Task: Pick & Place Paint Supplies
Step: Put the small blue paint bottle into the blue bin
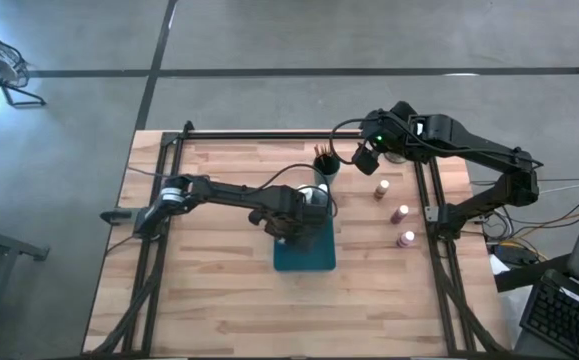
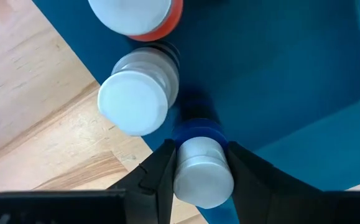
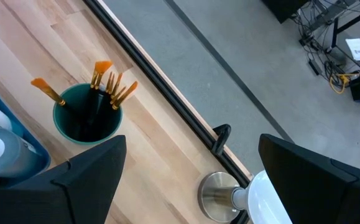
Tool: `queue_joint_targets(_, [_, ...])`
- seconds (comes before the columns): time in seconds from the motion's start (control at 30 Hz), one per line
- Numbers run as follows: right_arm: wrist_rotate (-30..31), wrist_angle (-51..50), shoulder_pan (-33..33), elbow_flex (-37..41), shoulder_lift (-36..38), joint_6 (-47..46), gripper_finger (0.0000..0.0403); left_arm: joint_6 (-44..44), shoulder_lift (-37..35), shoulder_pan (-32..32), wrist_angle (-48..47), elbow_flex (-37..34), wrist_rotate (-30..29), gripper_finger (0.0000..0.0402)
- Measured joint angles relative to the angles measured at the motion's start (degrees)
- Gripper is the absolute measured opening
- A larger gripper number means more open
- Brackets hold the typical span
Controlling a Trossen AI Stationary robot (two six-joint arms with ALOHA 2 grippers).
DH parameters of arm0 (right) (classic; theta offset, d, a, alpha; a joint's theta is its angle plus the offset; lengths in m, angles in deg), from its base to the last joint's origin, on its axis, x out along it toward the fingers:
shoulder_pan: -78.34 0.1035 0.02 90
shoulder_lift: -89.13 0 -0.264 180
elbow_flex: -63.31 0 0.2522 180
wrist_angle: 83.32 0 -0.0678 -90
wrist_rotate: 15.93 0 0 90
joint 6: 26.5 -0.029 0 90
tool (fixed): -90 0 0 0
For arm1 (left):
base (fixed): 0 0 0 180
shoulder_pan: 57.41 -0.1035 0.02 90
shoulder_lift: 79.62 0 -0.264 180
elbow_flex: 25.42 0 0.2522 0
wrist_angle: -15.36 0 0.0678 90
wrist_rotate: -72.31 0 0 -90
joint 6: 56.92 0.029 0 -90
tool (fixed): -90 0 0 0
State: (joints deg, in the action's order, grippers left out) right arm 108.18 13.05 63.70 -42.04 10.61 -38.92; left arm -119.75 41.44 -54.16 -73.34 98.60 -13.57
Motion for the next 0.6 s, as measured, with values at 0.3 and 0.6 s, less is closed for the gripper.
queue_joint_targets(0.3, [0.0, 0.1, 0.0, 0.0, 0.0, 0.0, 0.0364, -0.1, 0.0, 0.1, 1.2, -0.9, -0.2, 0.0124])
queue_joint_targets(0.6, [0.0, 0.2, 0.0, 0.0, 0.0, 0.0, 0.0363, -0.2, 0.0, 0.1, 1.9, -0.9, -0.2, 0.0140])
